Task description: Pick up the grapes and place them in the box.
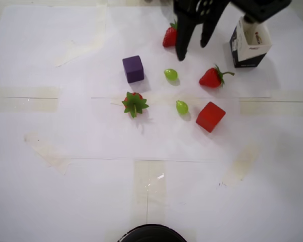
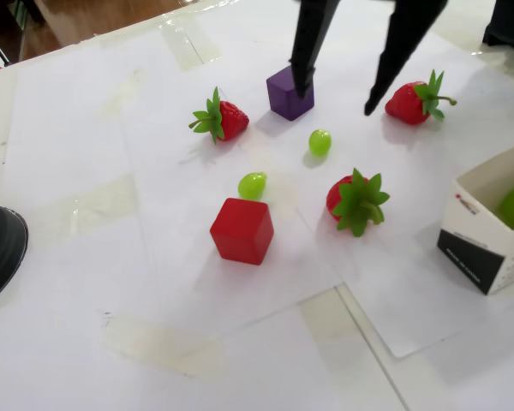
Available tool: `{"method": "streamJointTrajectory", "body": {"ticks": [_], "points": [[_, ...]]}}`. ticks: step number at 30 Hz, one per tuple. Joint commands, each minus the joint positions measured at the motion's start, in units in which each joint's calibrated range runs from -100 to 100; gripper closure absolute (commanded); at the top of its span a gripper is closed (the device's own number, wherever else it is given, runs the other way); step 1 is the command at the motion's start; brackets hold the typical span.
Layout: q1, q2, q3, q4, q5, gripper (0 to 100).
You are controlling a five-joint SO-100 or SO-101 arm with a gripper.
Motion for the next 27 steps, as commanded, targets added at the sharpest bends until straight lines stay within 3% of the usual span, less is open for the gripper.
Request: {"method": "streamJointTrajectory", "body": {"ticks": [1, 27], "points": [[3.1, 4.8, -3.7, -3.4, 2.8, 83], [5.1, 9.1, 5.0, -12.4, 3.6, 84]]}}
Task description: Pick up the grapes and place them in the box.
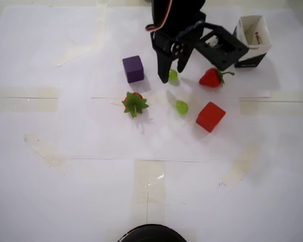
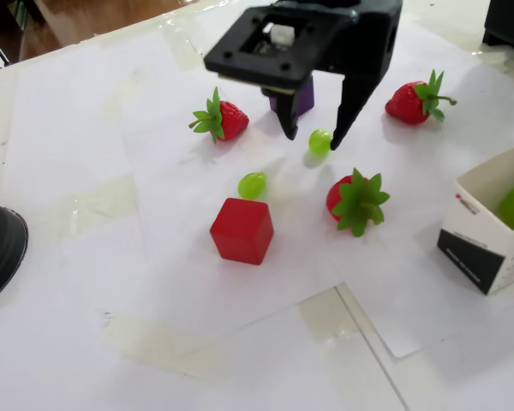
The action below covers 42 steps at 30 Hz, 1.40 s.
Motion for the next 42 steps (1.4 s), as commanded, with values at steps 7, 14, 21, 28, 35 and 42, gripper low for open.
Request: {"method": "streamJointTrajectory", "body": {"ticks": [7, 14, 21, 28, 35, 42], "points": [[0.9, -0.2, 0.9, -0.8, -0.2, 85], [1.1, 0.1, 1.0, -0.3, -0.2, 87], [0.9, 0.1, 1.0, -0.5, -0.2, 95], [0.9, -0.7, 0.8, -0.6, 0.1, 100], [-2.2, -9.2, -16.8, 20.9, -2.3, 100], [-18.0, -15.5, -25.0, 25.9, -11.7, 100]]}}
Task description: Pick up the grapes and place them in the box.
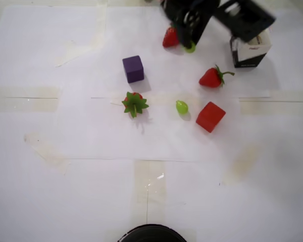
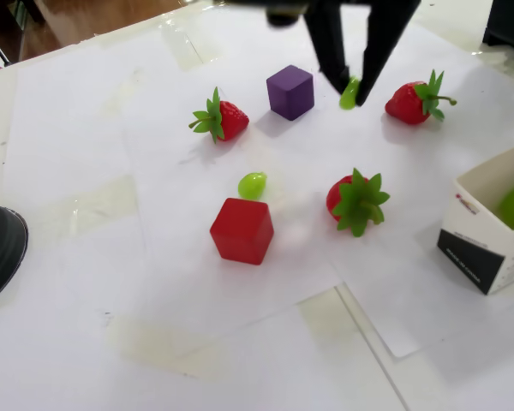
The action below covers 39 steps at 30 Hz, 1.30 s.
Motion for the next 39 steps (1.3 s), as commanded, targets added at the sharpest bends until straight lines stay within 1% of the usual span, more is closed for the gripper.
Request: {"method": "streamJointTrajectory", "body": {"ticks": [1, 6, 9, 13, 15, 16, 18, 26, 31, 34, 35, 39], "points": [[-10.4, -7.2, -6.5, 0.9, -5.8, 100], [-18.5, -6.4, -3.4, -3.2, -9.4, 100], [-20.8, -4.7, -1.7, -7.1, -9.9, 100], [-21.9, -3.5, 0.4, -9.4, -10.2, 98], [-22.2, -3.5, 2.0, -10.5, -10.5, 95], [-22.3, -3.5, 2.9, -11.2, -10.5, 91], [-22.4, -3.3, 4.1, -12.9, -10.5, 88], [-20.8, -3.4, 5.7, -13.8, -9.7, 82], [-18.0, -3.8, 5.7, -13.5, -7.2, 78], [-13.9, -3.9, 5.5, -12.6, -3.3, 74], [-12.6, -3.5, 5.1, -12.9, -1.3, 72], [-5.4, 1.4, 5.2, -14.2, 1.8, 69]]}}
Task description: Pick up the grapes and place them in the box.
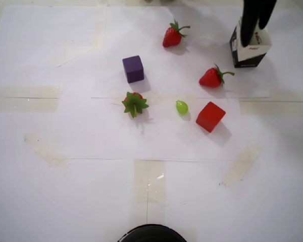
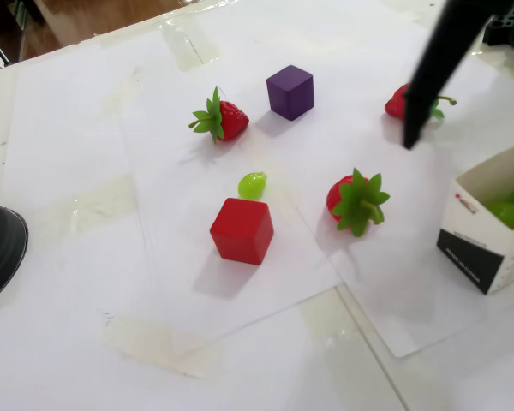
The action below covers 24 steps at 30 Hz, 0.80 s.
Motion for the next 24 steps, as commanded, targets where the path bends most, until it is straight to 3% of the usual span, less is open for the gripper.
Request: {"method": "streamJointTrajectory", "body": {"ticks": [1, 10, 24], "points": [[7.7, 3.4, -0.3, -1.9, 4.4, 69], [18.2, 20.1, -13.5, -4.5, 9.4, 70], [21.8, 25.8, -21.9, -6.3, 9.4, 70]]}}
